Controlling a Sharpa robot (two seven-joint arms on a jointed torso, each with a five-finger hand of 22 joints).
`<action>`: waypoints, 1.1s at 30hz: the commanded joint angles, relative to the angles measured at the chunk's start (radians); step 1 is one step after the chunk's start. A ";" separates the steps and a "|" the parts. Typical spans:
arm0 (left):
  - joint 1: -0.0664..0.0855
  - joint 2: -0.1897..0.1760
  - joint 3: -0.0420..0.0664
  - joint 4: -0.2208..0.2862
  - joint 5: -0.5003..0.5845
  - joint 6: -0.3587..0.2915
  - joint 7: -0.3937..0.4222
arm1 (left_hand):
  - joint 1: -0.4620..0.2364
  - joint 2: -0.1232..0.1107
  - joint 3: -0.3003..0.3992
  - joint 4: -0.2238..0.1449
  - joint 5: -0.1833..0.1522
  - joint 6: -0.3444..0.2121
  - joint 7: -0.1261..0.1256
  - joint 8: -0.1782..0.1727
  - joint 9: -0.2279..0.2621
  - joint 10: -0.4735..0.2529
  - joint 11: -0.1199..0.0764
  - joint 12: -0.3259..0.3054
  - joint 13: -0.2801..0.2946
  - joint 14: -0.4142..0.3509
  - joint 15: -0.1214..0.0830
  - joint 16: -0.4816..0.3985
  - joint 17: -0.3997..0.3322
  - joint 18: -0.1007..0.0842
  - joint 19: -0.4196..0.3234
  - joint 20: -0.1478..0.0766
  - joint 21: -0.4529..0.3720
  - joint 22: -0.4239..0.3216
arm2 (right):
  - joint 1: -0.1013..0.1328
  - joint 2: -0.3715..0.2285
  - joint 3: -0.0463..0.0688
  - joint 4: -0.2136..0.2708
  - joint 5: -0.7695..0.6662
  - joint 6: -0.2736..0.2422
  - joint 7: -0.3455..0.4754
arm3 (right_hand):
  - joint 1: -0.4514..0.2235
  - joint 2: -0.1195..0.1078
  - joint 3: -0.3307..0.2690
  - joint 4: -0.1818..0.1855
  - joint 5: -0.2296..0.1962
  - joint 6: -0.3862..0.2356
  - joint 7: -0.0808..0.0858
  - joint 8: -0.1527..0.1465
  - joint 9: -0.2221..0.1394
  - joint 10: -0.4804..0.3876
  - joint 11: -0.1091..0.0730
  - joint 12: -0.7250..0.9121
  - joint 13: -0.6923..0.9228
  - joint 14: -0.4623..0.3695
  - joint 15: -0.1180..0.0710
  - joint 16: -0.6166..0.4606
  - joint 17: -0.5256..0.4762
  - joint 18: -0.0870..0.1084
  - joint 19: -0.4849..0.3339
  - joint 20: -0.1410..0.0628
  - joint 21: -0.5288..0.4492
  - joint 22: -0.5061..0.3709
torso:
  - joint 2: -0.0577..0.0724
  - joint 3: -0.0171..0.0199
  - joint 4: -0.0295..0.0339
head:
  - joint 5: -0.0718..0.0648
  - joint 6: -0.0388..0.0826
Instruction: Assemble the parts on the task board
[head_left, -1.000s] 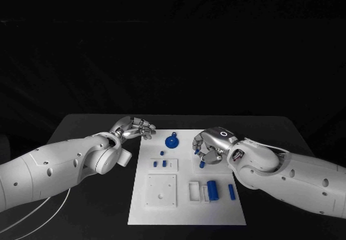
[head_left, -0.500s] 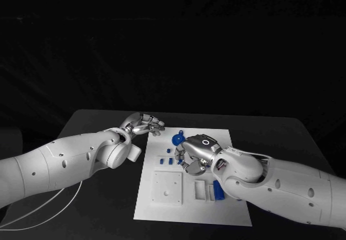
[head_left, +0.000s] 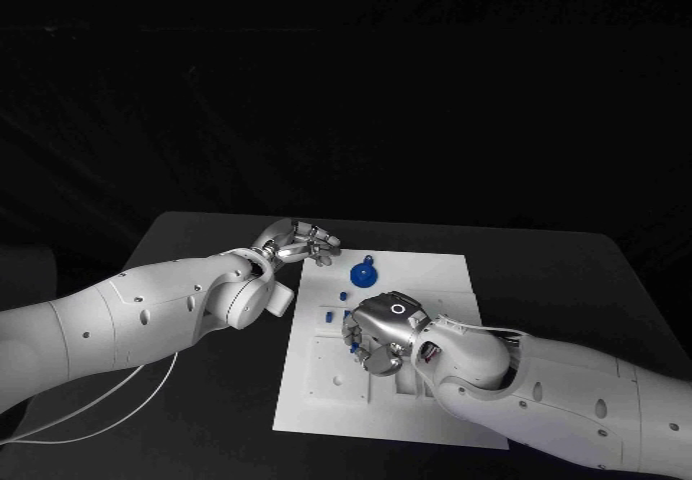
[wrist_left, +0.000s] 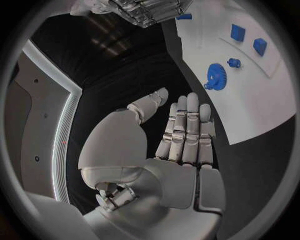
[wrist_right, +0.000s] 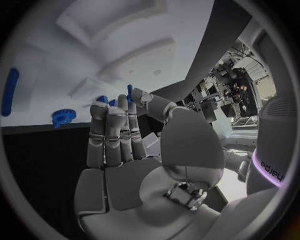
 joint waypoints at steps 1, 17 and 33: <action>0.002 0.003 0.001 0.001 0.011 -0.004 0.015 | 0.002 0.009 -0.003 -0.001 0.004 -0.004 -0.003 0.007 -0.001 0.006 -0.001 -0.003 -0.001 0.006 -0.002 -0.004 0.002 0.004 -0.002 0.005 -0.006 0.002 | -0.005 0.003 -0.001 -0.003 -0.037 0.027 -0.008 | -0.004 0.003 0.005 -0.001 0.000 0.006 -0.001 0.003 0.001 0.015 0.005 0.002 0.001 0.001 -0.006 0.004 0.001 0.021 0.000 -0.006 0.005 0.021 | 0.000 0.0011 -0.0014 | 0.004 -0.003; 0.002 0.003 0.001 -0.002 0.012 -0.002 0.015 | 0.002 0.009 -0.003 0.000 0.004 -0.004 -0.003 0.007 -0.001 0.006 -0.001 -0.003 -0.001 0.006 -0.002 -0.005 0.002 0.004 -0.002 0.005 -0.006 0.002 | -0.008 -0.006 -0.012 0.001 -0.044 0.049 -0.009 | -0.006 0.005 0.005 -0.004 0.000 0.007 -0.001 0.003 0.002 0.016 0.005 0.001 0.001 0.002 -0.006 0.004 0.001 0.021 0.000 -0.007 0.006 0.021 | 0.000 0.0017 -0.0015 | 0.011 -0.013; 0.002 0.004 0.001 -0.003 0.012 0.001 0.016 | 0.001 0.009 -0.003 0.000 0.004 -0.004 -0.003 0.007 -0.001 0.006 -0.001 -0.003 -0.002 0.006 -0.001 -0.007 0.003 0.003 -0.002 0.005 -0.007 0.002 | -0.011 0.003 -0.020 -0.014 -0.048 0.053 -0.012 | -0.008 0.006 0.004 -0.005 0.000 0.007 -0.001 0.003 0.002 0.016 0.005 0.000 0.002 0.002 -0.006 0.003 0.001 0.021 0.000 -0.007 0.006 0.021 | 0.001 0.0010 -0.0010 | 0.012 -0.019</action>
